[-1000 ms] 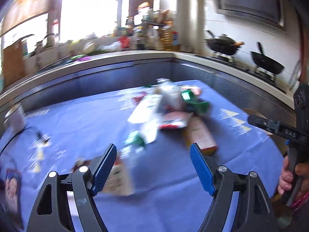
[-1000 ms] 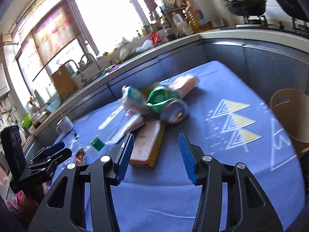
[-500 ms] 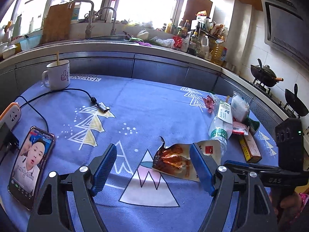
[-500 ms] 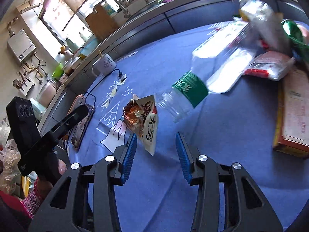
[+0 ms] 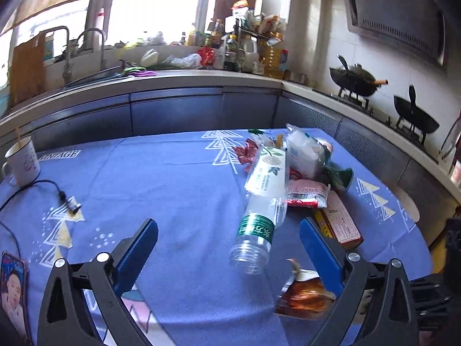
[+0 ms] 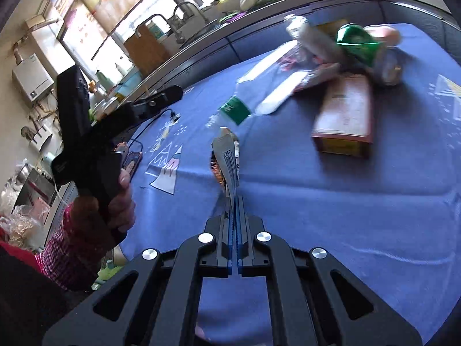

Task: Collect trash
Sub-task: 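Grasp the clear water bottle with the left gripper while right grasps the snack wrapper, then carry the wrapper to the bin and release it from the right gripper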

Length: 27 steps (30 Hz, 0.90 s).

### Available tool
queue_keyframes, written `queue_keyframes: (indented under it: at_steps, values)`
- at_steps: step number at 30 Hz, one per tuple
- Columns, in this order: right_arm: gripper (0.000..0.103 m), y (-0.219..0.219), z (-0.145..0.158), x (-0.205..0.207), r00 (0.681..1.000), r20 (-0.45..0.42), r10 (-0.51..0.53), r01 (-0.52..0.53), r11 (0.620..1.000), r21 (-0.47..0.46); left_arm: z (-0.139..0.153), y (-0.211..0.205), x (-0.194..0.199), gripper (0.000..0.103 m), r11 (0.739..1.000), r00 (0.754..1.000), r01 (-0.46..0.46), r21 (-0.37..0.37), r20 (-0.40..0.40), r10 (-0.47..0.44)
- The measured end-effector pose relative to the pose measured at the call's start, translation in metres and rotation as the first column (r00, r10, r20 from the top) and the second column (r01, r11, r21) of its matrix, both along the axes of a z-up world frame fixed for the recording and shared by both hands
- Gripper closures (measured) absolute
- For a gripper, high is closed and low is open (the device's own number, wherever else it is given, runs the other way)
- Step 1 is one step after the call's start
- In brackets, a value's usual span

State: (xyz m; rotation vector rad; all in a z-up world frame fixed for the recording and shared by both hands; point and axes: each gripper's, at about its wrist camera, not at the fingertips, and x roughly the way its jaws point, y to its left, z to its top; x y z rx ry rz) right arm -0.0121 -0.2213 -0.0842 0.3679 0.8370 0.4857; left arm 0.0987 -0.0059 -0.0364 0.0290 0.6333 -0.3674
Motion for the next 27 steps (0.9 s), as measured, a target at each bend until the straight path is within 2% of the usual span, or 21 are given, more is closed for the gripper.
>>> queue_keyframes:
  at_steps: [3, 5, 6, 7, 9, 11, 15, 21, 24, 27]
  values:
    - [0.101, -0.038, 0.007, -0.028, 0.995, 0.022, -0.095, 0.095, 0.995, 0.016, -0.022, -0.028, 0.024, 0.009, 0.996, 0.998, 0.033, 0.080, -0.065, -0.028]
    - [0.101, -0.056, 0.012, -0.040, 0.988, 0.033, -0.150, 0.149, 0.988, 0.042, -0.038, -0.038, 0.038, 0.039, 0.994, 0.989, 0.053, 0.096, -0.144, -0.039]
    - [0.101, -0.065, 0.014, -0.045, 0.983, 0.041, -0.181, 0.178, 0.982, 0.058, -0.046, -0.042, 0.046, 0.048, 0.993, 0.980, 0.061, 0.099, -0.194, -0.040]
    - [0.101, -0.073, 0.015, -0.049, 0.979, 0.047, -0.199, 0.196, 0.978, 0.070, -0.052, -0.042, 0.050, 0.055, 0.993, 0.973, 0.065, 0.096, -0.226, -0.042]
    - [0.101, -0.084, 0.016, -0.053, 0.974, 0.059, -0.219, 0.213, 0.973, 0.089, -0.056, -0.040, 0.052, 0.060, 0.996, 0.966, 0.059, 0.069, -0.256, -0.039]
    - [0.101, -0.089, 0.022, -0.056, 0.972, 0.078, -0.220, 0.212, 0.973, 0.095, -0.050, -0.033, 0.044, 0.063, 0.996, 0.968, 0.039, 0.081, -0.249, -0.018]
    - [0.101, -0.088, 0.030, -0.050, 0.971, 0.117, -0.210, 0.200, 0.975, 0.097, -0.029, 0.002, 0.011, 0.063, 0.999, 0.976, 0.009, 0.033, -0.218, -0.002]
    - [0.101, -0.087, 0.040, -0.041, 0.962, 0.156, -0.225, 0.210, 0.972, 0.106, 0.010, 0.047, -0.050, 0.063, 0.993, 0.991, -0.054, -0.100, -0.129, 0.041]
    - [0.101, -0.092, 0.046, -0.040, 0.953, 0.178, -0.246, 0.232, 0.968, 0.096, 0.030, 0.045, -0.063, 0.063, 0.991, 0.997, -0.026, -0.133, -0.082, 0.015]
    - [0.101, -0.104, 0.051, -0.045, 0.936, 0.199, -0.291, 0.278, 0.956, 0.092, 0.045, 0.017, -0.066, 0.063, 0.991, 0.997, 0.062, -0.121, -0.037, -0.067]
